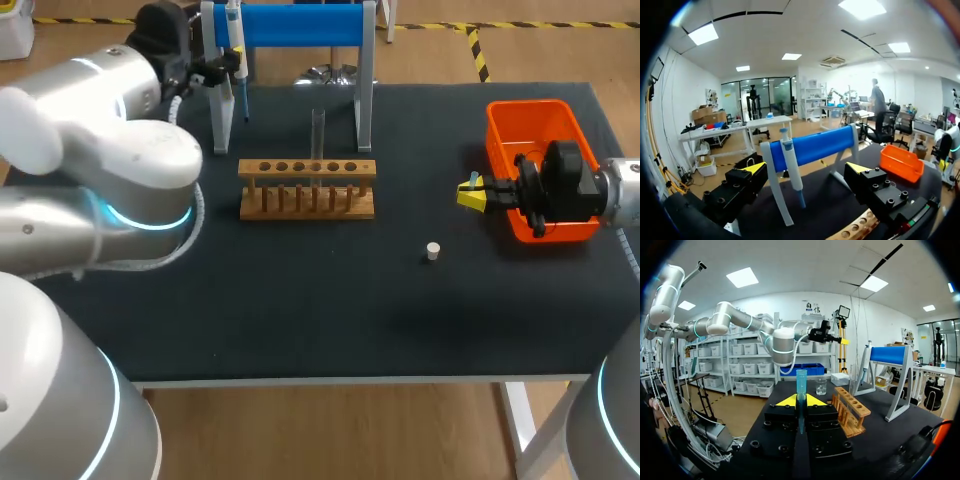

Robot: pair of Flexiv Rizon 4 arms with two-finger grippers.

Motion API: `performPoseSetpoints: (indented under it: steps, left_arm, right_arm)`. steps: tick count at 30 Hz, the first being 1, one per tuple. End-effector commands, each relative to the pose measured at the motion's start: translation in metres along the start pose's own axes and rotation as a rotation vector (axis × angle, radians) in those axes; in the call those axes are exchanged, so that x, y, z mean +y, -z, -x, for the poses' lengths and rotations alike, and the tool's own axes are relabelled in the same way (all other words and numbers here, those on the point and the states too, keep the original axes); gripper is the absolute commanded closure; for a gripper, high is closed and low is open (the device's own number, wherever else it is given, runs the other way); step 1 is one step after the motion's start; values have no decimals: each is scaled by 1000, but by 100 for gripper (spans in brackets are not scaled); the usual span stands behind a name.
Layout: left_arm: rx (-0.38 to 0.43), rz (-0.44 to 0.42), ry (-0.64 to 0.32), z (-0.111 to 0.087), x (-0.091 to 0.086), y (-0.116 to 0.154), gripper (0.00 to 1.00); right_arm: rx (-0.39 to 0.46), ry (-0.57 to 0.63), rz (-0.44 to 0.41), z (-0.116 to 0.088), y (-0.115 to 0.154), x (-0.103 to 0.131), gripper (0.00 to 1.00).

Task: Invert the test tube, pick up the pipette, mount the tip to pipette, aspirate from beaker and dispense into the tube, eject the tip, return the pipette, and cap with the stopper.

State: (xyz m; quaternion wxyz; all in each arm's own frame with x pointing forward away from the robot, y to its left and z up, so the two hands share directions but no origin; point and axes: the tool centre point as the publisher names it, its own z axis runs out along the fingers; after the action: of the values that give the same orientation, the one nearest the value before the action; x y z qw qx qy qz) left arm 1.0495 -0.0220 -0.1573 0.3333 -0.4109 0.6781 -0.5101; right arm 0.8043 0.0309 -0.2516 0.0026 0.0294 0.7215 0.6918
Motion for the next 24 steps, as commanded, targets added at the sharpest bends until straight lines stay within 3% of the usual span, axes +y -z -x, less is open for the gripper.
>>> performPoseSetpoints:
  steps: [1, 9, 24]
  left_arm:
    - [-139, -4, 12, -3, -2, -20, 0]
    - [-189, -39, 72, 0, -2, -35, 0]
    - [-252, -29, 114, 3, 1, -61, 0]
  right_arm:
    - [-2, 1, -1, -1, 0, 0, 100]
    - [-2, 1, -1, -1, 0, 0, 100]
    - [-2, 1, -1, -1, 0, 0, 100]
